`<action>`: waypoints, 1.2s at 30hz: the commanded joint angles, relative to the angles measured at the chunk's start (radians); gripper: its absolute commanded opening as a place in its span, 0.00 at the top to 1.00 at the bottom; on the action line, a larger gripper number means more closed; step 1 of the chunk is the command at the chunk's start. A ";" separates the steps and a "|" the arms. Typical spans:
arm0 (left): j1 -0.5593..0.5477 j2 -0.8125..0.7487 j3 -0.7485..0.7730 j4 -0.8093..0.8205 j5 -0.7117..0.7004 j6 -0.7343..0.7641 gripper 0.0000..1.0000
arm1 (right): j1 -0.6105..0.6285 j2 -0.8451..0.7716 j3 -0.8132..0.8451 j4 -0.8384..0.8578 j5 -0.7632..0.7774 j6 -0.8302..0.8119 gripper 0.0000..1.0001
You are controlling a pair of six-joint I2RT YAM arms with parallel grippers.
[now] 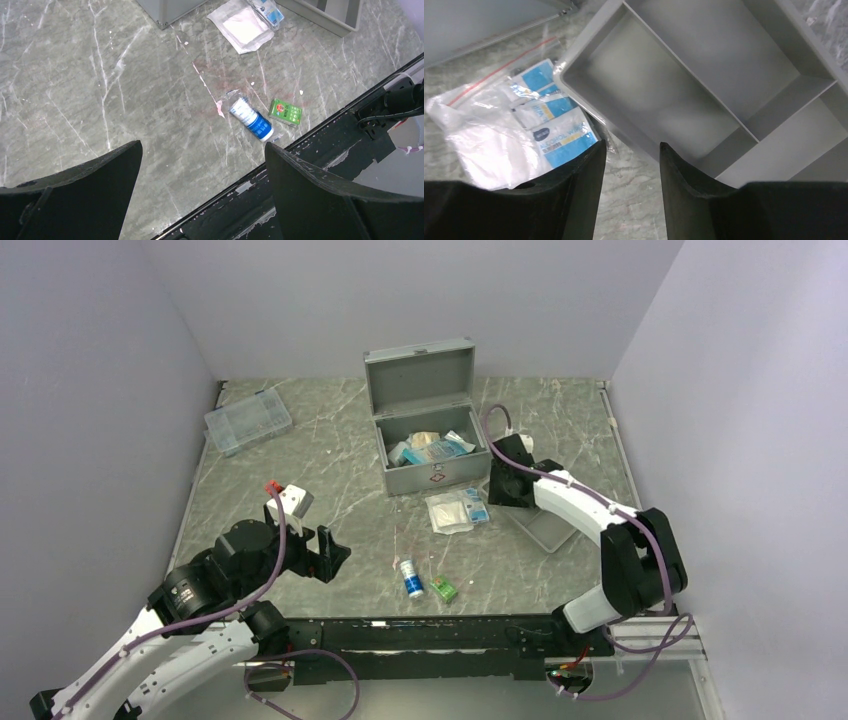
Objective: Organize the medicine kit
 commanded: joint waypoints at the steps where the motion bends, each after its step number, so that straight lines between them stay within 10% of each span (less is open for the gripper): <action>1: -0.003 -0.005 0.004 0.023 -0.004 0.002 0.01 | -0.007 0.045 0.008 0.009 -0.003 -0.036 0.55; 27: -0.004 0.004 0.005 0.022 -0.004 0.003 0.00 | -0.013 0.118 0.021 0.016 -0.022 -0.081 1.00; 36: -0.003 0.004 0.006 0.020 -0.009 0.002 0.01 | -0.001 -0.049 0.050 -0.051 0.015 -0.093 1.00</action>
